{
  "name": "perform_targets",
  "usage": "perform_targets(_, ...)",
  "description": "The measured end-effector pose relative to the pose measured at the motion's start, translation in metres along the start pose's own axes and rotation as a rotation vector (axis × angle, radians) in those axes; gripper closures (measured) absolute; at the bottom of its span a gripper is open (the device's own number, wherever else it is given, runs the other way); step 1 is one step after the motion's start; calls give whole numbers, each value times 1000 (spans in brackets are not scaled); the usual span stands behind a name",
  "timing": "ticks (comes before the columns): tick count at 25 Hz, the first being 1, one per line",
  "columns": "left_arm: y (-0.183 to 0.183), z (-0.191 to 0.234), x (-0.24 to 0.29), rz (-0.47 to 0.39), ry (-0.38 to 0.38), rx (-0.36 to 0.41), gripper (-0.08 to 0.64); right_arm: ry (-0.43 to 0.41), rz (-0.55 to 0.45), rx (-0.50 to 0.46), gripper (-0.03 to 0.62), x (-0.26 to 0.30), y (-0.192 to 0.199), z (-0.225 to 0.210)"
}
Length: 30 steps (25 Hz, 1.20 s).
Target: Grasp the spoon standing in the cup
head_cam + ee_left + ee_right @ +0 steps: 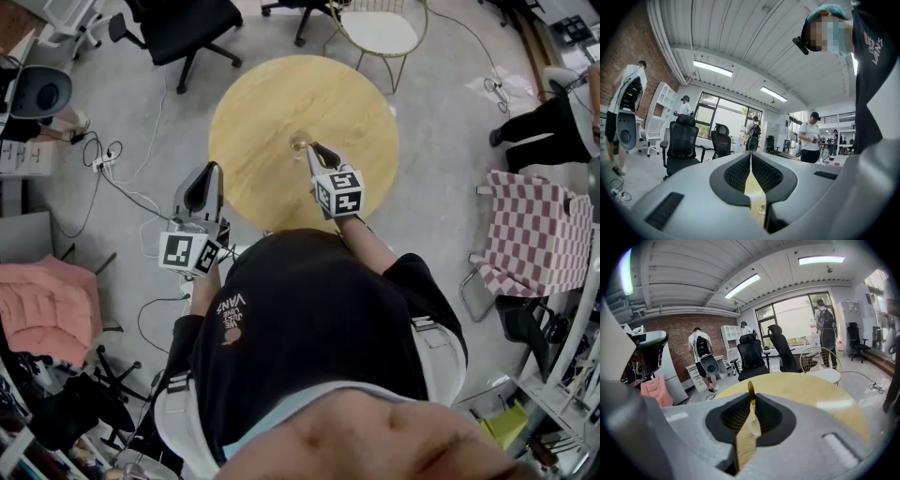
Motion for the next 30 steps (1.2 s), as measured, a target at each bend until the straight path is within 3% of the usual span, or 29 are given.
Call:
perform_targets(21, 4, -3, -10, -8, -18, -10, 543, -6, -41, -2, 591, -6, -13, -4)
perform_targets(30, 8, -6, -10, -3, 12, 7, 543, -15, -77, -6, 591, -14, -24, -3)
Point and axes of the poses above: the fingertips, and each gripper's own axes: x forward along the fingers, z to its left, y out of its underside, the point moved 3 cm from there along -x, backward along the fingers, and after that the axes turned 9 degrees about -x, right-handed, at the moved point
